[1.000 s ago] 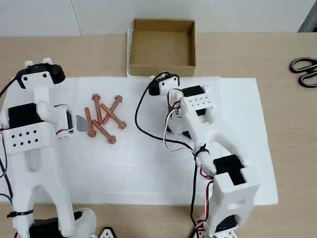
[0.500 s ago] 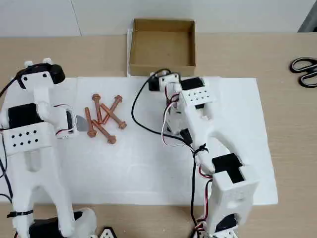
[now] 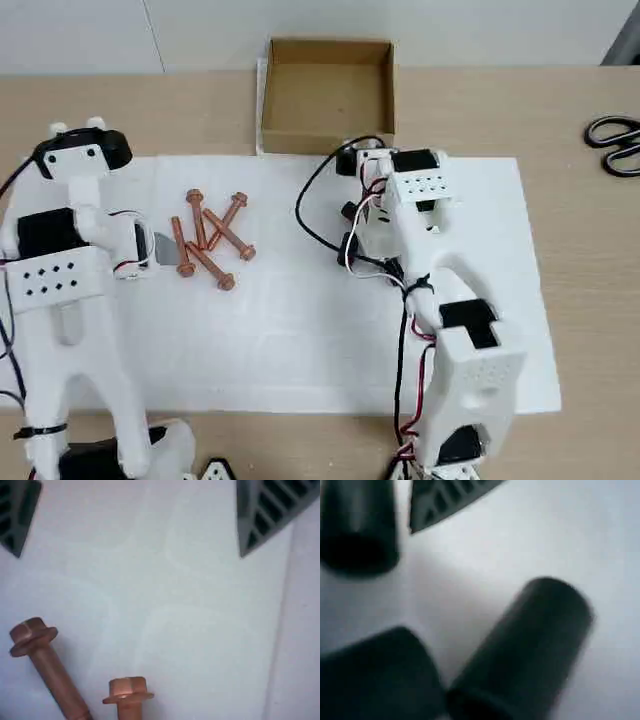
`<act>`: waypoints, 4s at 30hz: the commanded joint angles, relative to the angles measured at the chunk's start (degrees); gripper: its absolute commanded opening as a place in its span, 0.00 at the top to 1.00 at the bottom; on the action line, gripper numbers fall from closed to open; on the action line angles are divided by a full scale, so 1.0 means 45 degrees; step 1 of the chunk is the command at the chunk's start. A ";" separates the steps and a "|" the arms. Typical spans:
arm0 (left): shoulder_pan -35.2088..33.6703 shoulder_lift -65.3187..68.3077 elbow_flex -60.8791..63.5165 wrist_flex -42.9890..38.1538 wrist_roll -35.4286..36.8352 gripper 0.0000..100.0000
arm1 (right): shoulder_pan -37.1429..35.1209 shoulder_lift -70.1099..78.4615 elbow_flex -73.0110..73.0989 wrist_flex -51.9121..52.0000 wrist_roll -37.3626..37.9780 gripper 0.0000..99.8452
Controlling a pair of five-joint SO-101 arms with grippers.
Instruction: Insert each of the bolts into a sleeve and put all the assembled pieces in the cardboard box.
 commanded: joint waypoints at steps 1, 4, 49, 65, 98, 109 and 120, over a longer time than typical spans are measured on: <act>0.0020 -0.0156 -0.0537 -0.0176 0.0020 0.74 | 0.0049 0.0010 -0.0567 0.0029 0.0410 0.80; 0.0020 -0.0156 -0.0537 -0.0156 0.0020 0.74 | 0.0068 0.0010 -0.0567 0.0049 0.0391 0.80; 0.0039 0.5509 -0.3839 0.0098 -0.0313 0.74 | -0.0694 -0.4073 -0.1231 0.2803 0.1368 1.00; 0.1856 1.2718 -1.2063 0.1074 -0.0039 0.74 | -0.0713 -0.4366 -0.1211 0.2628 0.1289 1.00; 0.2071 1.8110 -1.7455 0.1094 0.3223 0.80 | -0.0713 -0.4347 -0.1192 0.2647 0.1289 1.00; 0.2110 1.8110 -1.7416 0.1074 0.3438 0.92 | -0.0713 -0.4347 -0.1192 0.2628 0.1289 1.00; 0.2129 1.8051 -1.7416 0.1172 0.3438 0.99 | -0.0713 -0.4347 -0.1192 0.2628 0.1289 1.00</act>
